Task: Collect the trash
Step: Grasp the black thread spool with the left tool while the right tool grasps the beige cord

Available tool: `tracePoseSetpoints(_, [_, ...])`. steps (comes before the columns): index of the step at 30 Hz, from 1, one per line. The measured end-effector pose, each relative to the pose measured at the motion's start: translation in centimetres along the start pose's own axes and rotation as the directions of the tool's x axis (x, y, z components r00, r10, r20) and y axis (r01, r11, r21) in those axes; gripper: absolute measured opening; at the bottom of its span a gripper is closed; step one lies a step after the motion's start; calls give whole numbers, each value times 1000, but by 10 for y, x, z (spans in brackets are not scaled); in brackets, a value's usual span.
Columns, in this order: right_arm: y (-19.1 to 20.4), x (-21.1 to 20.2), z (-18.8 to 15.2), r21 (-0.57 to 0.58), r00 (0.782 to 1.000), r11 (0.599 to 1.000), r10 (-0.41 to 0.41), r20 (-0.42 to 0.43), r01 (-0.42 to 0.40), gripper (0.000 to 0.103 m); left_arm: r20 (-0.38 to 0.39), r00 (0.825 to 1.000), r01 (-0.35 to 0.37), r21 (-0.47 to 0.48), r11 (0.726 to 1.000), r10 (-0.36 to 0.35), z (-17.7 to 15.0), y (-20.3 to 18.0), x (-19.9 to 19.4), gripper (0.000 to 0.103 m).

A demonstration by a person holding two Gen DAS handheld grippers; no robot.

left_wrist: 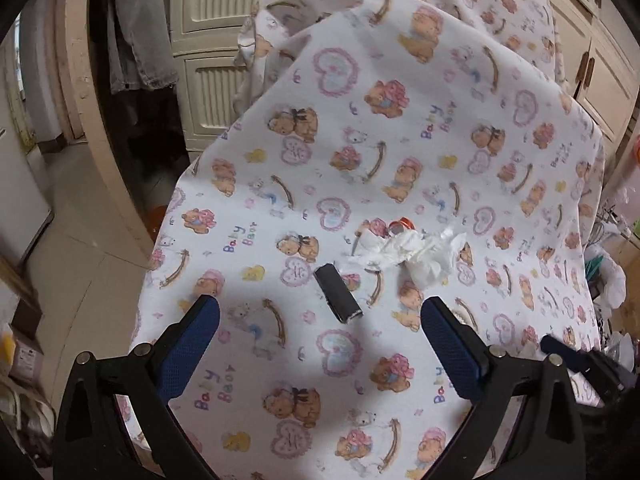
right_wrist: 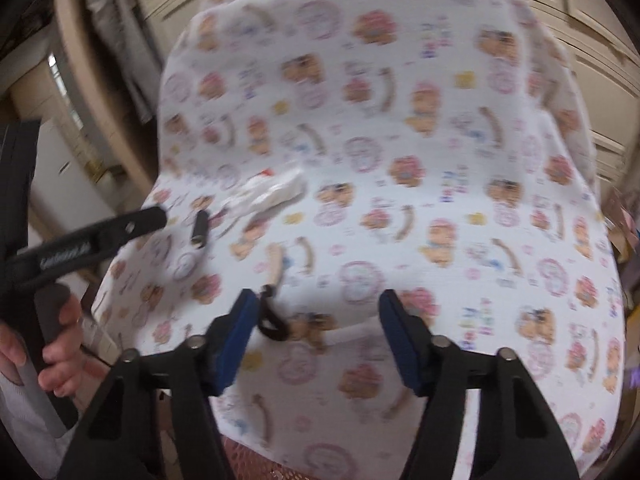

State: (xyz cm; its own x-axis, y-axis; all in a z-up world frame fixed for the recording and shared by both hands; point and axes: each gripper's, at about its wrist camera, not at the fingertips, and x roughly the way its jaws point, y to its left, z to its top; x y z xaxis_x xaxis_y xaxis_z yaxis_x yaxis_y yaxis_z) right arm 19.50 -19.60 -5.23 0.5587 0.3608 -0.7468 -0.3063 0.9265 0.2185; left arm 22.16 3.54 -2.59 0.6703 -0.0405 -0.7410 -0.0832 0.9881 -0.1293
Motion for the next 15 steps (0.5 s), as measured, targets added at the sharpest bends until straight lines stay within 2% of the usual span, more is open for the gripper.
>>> tracePoseSetpoints(6, [20, 18, -4, -73, 995, 994, 73, -67, -78, 29, -34, 998, 57, -58, 997, -60, 6, 10, 8, 77])
tracePoseSetpoints(9, [26, 25, -7, -90, 995, 994, 57, -82, -65, 16, -55, 993, 103, -102, 989, -109, 10, 13, 13, 65])
tracePoseSetpoints(10, [26, 26, -7, -87, 996, 995, 46, -80, -53, 8, -60, 991, 116, -115, 987, -123, 10, 14, 14, 60])
tracePoseSetpoints(13, [21, 25, -6, -57, 998, 998, 31, -60, -34, 6, -103, 977, 175, -110, 978, -187, 12, 8, 21, 54])
tracePoseSetpoints(15, [18, 22, -4, -40, 999, 999, 25, -42, -27, 6, -134, 981, 135, -75, 988, -144, 12, -1, 25, 49])
